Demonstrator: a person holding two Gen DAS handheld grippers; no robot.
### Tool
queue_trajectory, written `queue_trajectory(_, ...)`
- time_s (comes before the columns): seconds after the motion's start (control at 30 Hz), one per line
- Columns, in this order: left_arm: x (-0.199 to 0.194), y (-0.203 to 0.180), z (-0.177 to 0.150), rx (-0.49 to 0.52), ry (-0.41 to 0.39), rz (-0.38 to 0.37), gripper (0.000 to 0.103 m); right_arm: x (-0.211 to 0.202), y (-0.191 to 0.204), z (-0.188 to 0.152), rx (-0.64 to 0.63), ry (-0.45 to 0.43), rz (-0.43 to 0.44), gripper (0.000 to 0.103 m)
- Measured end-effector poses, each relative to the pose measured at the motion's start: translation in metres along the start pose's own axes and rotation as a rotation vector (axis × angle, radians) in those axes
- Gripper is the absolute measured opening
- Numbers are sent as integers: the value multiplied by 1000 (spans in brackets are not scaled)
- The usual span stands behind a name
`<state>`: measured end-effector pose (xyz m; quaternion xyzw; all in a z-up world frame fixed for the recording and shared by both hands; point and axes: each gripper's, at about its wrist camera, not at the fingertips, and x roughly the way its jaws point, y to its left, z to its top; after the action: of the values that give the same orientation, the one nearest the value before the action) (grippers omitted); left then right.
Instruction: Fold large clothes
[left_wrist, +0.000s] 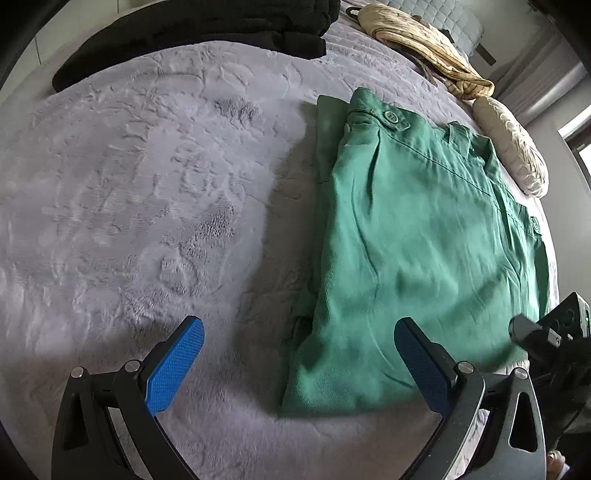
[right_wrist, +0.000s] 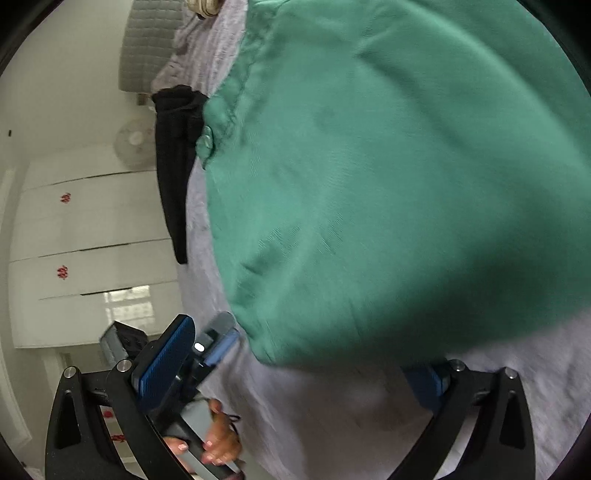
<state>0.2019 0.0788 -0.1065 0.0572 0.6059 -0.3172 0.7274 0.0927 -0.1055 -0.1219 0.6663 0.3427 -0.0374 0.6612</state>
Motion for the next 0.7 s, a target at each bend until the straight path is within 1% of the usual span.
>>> queue_trajectory(0.07, -1, 0, -1, -3, -1, -5, 103, 5, 2, 1, 3, 0, 7, 103)
queue_trajectory(0.13, -4, 3, -2, -7, 3, -16, 103, 2, 1, -2, -7, 3, 12, 103)
queue_trajectory(0.2, -7, 4, -4, -3, 11, -18, 103, -2, -4, -6, 11, 8, 11, 103)
queue_trajectory(0.27, -5, 5, -3, 9, 24, 9, 103, -4, -6, -6, 21, 12, 6, 103)
queue_trajectory(0.3, -2, 3, -2, 14, 38, 39, 103, -1, -3, -4, 17, 15, 1, 103)
queue_trajectory(0.33, 3, 0, -2, 27, 59, 86, 103, -1, -2, -3, 15, 17, 1, 103)
queue_trajectory(0.43, 9, -6, -2, 54, 73, 138, 103, 0, -3, -1, 16, 23, 14, 103)
queue_trajectory(0.7, 14, -18, -2, 72, 82, 133, 103, 1, -6, 0, 21, 29, 12, 103)
